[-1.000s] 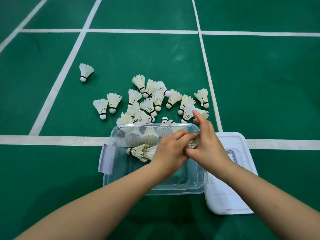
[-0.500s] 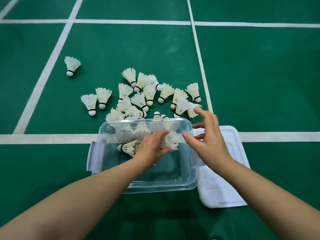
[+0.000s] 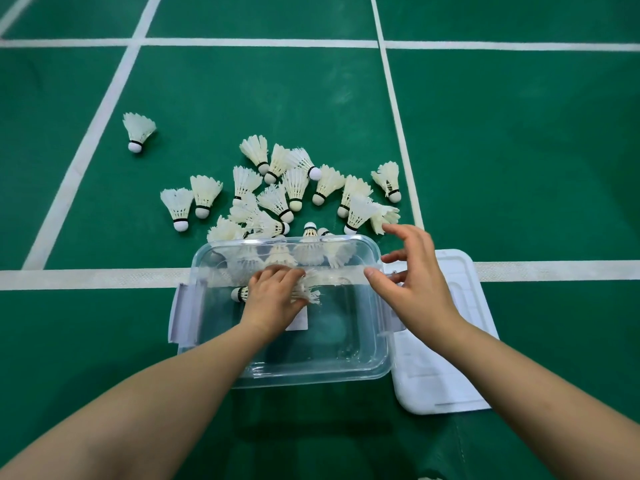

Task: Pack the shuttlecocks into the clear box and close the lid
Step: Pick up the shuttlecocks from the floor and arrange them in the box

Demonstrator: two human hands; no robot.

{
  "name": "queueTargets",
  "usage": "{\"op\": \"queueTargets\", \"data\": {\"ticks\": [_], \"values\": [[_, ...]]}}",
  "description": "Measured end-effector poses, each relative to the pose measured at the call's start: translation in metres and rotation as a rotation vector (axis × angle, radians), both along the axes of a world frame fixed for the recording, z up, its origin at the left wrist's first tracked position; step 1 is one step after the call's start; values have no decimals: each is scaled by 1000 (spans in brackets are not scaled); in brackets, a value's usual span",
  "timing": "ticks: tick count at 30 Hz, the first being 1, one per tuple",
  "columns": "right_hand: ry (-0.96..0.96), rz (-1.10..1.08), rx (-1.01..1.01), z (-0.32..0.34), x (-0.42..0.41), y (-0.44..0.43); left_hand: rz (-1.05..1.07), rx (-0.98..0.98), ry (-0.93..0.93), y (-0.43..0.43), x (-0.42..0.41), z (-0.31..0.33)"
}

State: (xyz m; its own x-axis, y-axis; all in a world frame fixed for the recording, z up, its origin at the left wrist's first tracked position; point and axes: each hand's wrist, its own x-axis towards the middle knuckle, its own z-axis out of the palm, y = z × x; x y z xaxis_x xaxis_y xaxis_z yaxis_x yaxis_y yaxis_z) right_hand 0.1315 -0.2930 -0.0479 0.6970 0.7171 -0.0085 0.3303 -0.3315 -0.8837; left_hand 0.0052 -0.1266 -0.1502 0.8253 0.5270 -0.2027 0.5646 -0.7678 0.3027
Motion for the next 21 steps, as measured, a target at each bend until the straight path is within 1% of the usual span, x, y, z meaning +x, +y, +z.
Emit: {"op": "queueTargets", "data": {"ticks": [9,13,15,19,21], "values": [[19,-15,-50,-4,4,-5,38,-46,67,0,-1,-3],[38,-15,-73,-5,5,-5,20,-48,16,-1,-1,-1],[43,-14,-79,-5,6,-5,8,-55,-77,-3,3,6],[49,-35,-106,-3,13,5,134,-219,-491,-13,22,43],[49,-58,-105,-3,21,15,128,-235,-625,-16,36,63]]}}
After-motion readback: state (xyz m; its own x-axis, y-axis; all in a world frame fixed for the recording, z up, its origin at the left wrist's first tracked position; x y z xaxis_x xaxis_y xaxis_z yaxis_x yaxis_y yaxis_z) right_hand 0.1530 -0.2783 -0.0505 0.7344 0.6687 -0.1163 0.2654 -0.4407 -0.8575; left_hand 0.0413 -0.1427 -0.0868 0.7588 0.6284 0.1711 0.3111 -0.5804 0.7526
